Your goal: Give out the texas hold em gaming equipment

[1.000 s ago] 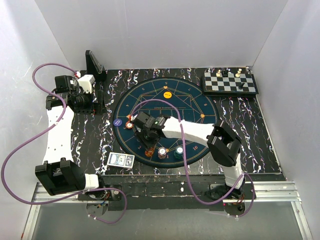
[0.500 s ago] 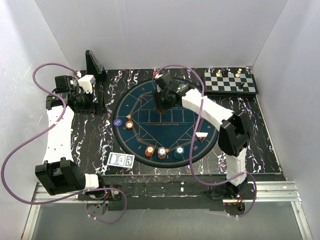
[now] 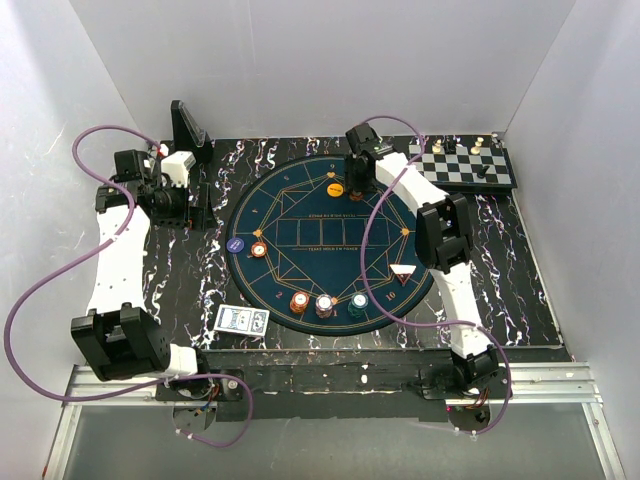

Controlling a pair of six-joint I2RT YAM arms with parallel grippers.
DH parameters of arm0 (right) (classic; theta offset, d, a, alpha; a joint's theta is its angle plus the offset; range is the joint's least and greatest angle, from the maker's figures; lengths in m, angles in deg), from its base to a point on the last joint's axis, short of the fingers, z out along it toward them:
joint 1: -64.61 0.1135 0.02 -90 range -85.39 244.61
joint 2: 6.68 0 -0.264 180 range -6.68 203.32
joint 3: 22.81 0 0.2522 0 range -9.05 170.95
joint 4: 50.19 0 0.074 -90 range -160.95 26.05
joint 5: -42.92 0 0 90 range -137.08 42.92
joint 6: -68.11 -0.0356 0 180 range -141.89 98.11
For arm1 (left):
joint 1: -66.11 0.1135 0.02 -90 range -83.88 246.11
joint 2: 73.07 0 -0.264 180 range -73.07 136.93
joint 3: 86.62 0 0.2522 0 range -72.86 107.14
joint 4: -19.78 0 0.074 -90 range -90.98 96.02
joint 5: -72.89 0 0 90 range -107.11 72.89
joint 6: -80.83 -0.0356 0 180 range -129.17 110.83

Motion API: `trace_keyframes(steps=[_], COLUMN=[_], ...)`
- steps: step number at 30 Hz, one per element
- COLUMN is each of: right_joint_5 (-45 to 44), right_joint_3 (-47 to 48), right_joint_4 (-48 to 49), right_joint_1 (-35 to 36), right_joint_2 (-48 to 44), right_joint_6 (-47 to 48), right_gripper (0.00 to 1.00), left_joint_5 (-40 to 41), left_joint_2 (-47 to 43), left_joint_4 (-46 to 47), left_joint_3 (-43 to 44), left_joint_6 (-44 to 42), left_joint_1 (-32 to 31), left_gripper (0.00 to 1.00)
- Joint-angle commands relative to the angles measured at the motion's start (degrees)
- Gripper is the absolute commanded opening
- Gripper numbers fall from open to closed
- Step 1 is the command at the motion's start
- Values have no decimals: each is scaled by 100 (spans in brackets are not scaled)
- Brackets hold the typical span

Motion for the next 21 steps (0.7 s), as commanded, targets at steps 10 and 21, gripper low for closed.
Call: trace_keyframes(steps=[10,21], right_joint_5=[-37,-72], right_joint_3=[706,646], right_joint_4=[-3,-144], right_joint_1=[-134,-152], right_joint_2=[699,507], right_joint_6=[-52,-78], right_gripper=[25,84], left_joint_5=[-283,-204], left_joint_2=[105,-1], left_joint_4=[-20,-28], left_joint_3=[144,83], left_joint_6=[-126,-135], left_joint_1=[35,35], left_gripper=[98,98])
